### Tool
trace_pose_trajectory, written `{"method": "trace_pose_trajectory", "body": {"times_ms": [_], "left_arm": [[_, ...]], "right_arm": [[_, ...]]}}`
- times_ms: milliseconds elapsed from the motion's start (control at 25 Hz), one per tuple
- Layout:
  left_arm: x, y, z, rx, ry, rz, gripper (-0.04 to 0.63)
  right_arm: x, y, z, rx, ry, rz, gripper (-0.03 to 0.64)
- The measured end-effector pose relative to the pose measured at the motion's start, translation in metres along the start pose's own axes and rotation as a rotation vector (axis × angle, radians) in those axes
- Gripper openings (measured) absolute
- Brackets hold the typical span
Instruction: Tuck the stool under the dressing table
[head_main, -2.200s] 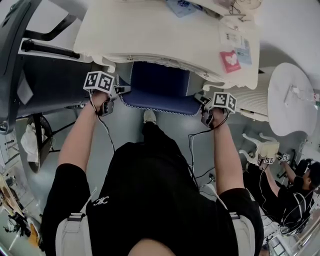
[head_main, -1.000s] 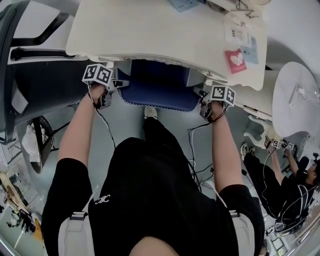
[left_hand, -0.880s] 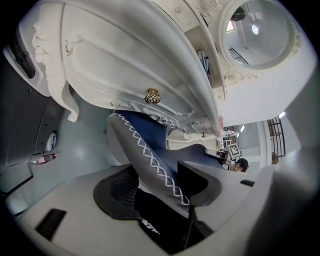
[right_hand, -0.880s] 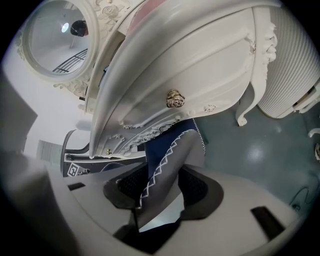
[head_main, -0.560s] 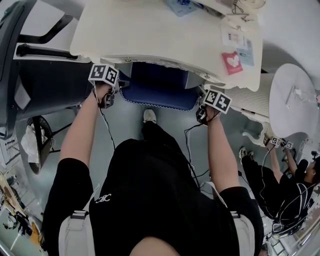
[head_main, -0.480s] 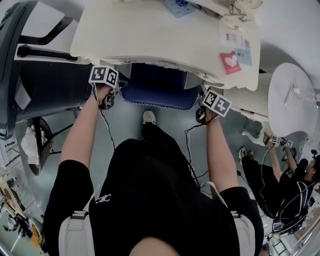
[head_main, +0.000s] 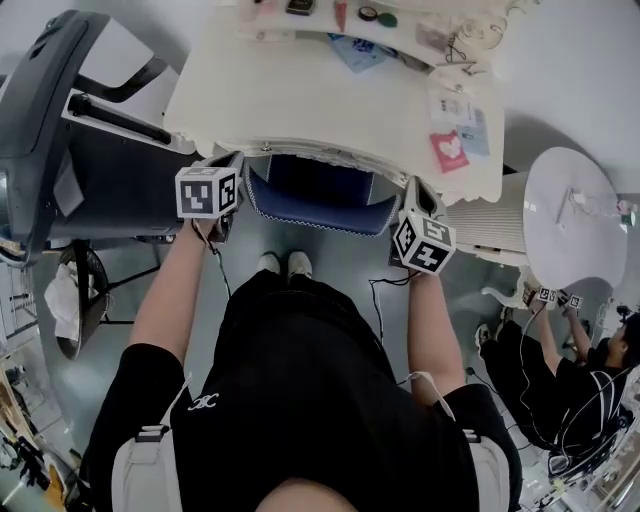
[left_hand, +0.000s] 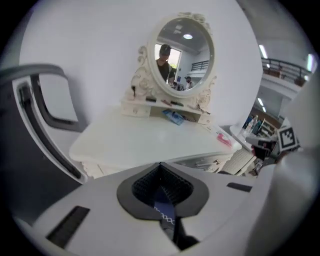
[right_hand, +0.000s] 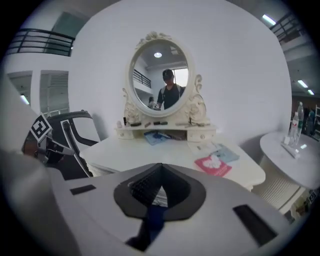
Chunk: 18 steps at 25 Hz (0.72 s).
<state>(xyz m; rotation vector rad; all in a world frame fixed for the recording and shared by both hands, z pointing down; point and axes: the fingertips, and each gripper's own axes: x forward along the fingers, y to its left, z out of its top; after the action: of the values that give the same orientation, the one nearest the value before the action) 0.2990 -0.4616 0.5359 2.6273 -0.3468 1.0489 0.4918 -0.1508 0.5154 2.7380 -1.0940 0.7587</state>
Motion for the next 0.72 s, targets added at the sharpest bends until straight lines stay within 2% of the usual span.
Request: {"method": "trace_pose_trajectory", "body": {"times_ms": [80, 280, 480, 720], "left_arm": [[-0.018, -0.006, 0.017, 0.055, -0.074, 0.042, 0.005], [-0.061, -0.033, 0.068, 0.076, -0.238, 0.059, 0.005], [-0.097, -0.067, 0.106, 0.143, -0.333, 0.042, 0.005], [-0.123, -0.095, 0.147, 0.181, -0.427, -0.009, 0.005]], "right_arm": [[-0.012, 0.016, 0.029, -0.049, -0.072, 0.0, 0.009], [-0.036, 0.048, 0.093, -0.079, -0.223, -0.005, 0.008], [-0.063, 0.082, 0.136, -0.037, -0.341, 0.025, 0.008], [-0.077, 0.113, 0.166, -0.104, -0.407, 0.004, 0.008]]}}
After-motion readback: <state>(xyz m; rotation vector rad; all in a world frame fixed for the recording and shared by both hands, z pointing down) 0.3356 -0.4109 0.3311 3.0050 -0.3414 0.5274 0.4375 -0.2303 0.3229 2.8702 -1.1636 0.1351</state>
